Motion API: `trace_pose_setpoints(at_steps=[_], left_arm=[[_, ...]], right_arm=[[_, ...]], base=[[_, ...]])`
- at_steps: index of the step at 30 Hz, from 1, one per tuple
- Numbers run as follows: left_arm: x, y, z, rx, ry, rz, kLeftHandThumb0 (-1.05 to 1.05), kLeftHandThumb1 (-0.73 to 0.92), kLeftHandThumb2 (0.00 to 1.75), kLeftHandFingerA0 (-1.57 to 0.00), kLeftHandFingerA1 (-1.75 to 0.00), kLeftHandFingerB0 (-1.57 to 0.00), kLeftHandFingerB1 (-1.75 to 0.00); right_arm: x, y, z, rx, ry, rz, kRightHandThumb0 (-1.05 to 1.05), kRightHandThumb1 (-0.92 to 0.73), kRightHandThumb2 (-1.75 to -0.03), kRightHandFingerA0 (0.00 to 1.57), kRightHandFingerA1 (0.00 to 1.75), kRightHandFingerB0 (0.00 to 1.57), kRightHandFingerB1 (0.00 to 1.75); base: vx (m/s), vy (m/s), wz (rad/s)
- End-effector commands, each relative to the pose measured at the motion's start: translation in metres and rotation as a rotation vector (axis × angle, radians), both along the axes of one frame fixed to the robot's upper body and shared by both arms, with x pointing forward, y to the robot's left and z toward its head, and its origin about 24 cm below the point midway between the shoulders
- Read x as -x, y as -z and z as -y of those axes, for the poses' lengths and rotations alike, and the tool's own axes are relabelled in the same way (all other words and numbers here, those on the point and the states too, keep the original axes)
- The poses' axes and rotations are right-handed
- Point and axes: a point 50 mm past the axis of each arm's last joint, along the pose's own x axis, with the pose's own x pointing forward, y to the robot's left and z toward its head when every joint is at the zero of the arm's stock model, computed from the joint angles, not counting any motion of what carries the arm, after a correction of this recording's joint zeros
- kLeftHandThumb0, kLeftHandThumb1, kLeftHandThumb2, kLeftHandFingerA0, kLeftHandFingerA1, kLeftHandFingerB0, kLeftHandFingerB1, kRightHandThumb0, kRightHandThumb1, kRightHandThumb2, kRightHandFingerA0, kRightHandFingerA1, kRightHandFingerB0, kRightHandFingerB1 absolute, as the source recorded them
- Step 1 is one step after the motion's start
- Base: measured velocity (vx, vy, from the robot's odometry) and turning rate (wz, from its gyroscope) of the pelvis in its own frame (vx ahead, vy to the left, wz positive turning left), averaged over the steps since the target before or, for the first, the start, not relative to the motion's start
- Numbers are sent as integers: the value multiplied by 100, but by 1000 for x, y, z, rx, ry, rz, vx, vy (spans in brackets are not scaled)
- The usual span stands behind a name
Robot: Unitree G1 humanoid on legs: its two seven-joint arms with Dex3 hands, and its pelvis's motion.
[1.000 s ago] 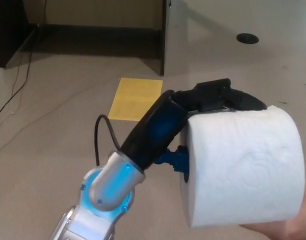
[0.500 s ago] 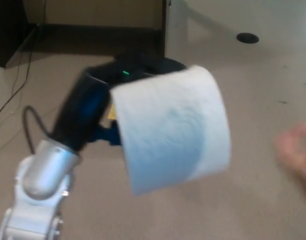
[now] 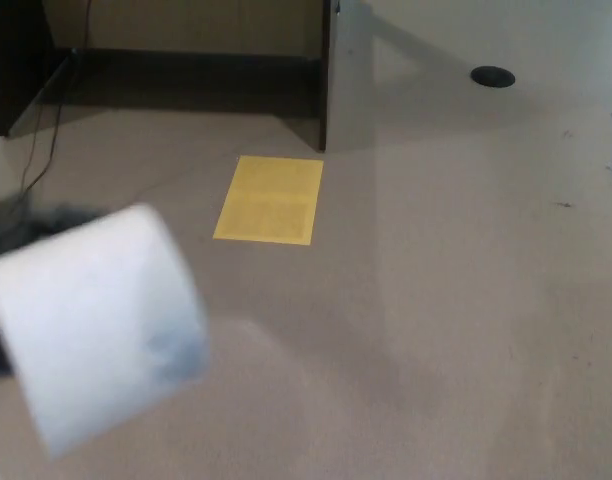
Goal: A person is holding a toilet paper roll and the robot extends its left hand to grab the roll by inserting its thumb into the gap in the middle and brings its hand down by its side. Then it extends its arm again to hand the toilet paper roll back to the person.
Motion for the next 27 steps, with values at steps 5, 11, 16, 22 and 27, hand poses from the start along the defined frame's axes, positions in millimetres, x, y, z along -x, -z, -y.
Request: trace_pose_setpoints(at_steps=[5, 11, 16, 22, 27], left_arm=[[60, 96, -66, -124, -253, -241, -4, 77, 77, -101, -129, -80, -112], [85, 131, -80, -161, -335, -433, -5, 79, 76, -95, -129, -78, -111], [101, 152, -86, -294, -345, -557, -8, 78, 70, -93, -119, -79, -104], [100, 163, -88, -418, -278, -677, -14, 80, 63, -98, -90, -85, -82], [99, 165, -87, -445, -263, -672, -15, 81, 63, -96, -100, -82, -87]], right_arm=[[2, 1, 3, 17, 4, -15, -45, -74, -62, 64, 50, 56, 44], [1, 0, 5, 19, 10, -17, -45, -74, -62, 65, 50, 57, 44], [0, -1, 3, 18, 6, -10, -45, -74, -62, 67, 51, 57, 44], [0, -1, 5, 17, 12, -12, -45, -74, -62, 65, 51, 57, 44], [0, -1, 5, 19, 9, -9, -45, -74, -62, 65, 51, 56, 44]], base=[[0, 0, 0], [0, 0, 0], [0, 0, 0], [0, 0, 0], [0, 0, 0]])
